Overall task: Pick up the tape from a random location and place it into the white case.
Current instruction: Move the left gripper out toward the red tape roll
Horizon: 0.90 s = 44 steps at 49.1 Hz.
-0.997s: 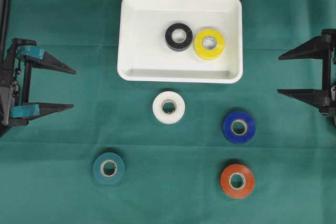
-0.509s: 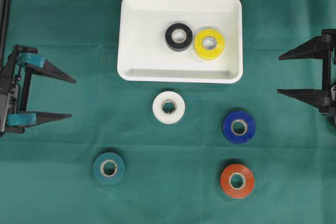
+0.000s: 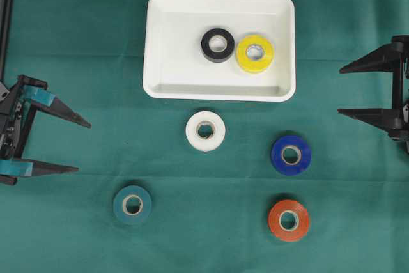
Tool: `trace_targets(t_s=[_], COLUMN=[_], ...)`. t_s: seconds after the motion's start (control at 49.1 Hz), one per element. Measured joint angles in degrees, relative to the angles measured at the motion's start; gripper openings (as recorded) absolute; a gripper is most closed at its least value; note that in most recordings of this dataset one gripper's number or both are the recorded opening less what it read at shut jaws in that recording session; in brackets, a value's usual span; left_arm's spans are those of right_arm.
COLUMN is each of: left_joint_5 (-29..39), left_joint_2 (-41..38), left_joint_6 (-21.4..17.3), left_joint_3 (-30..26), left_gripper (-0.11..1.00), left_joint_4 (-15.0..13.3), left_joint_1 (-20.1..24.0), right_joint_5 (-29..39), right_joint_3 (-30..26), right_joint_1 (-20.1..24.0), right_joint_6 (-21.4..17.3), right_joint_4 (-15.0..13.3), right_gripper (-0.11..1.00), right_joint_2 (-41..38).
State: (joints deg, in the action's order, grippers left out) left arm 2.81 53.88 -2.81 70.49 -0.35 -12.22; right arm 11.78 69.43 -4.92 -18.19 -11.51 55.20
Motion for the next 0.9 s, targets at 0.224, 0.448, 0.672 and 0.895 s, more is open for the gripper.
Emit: trace_targets(t_s=[0.224, 0.448, 0.672, 0.895], left_joint_5=[-1.1, -4.5, -8.2, -9.7], left_joint_2=[-0.9, -4.1, -12.7, -24.2], left_joint_6=[0.0, 0.0, 0.0, -0.3], left_joint_3=[0.0, -0.5, -5.0, -12.6], left_gripper=[0.93, 0.93, 0.93, 0.93], left_joint_4=[-0.1, -0.1, -0.1, -0.1], left_joint_1=[-0.1, -0.8, -2.5, -2.7], right_joint_5=[0.0, 0.1, 0.0, 0.1], right_joint_3=[0.0, 0.0, 0.0, 0.0], right_joint_1=[0.0, 0.0, 0.0, 0.0], right_joint_6=[0.0, 0.0, 0.0, 0.0], right_joint_4=[0.0, 0.0, 0.0, 0.0], right_gripper=[0.86, 0.86, 0.86, 0.86], right_joint_2=[0.0, 0.0, -0.1, -0.2])
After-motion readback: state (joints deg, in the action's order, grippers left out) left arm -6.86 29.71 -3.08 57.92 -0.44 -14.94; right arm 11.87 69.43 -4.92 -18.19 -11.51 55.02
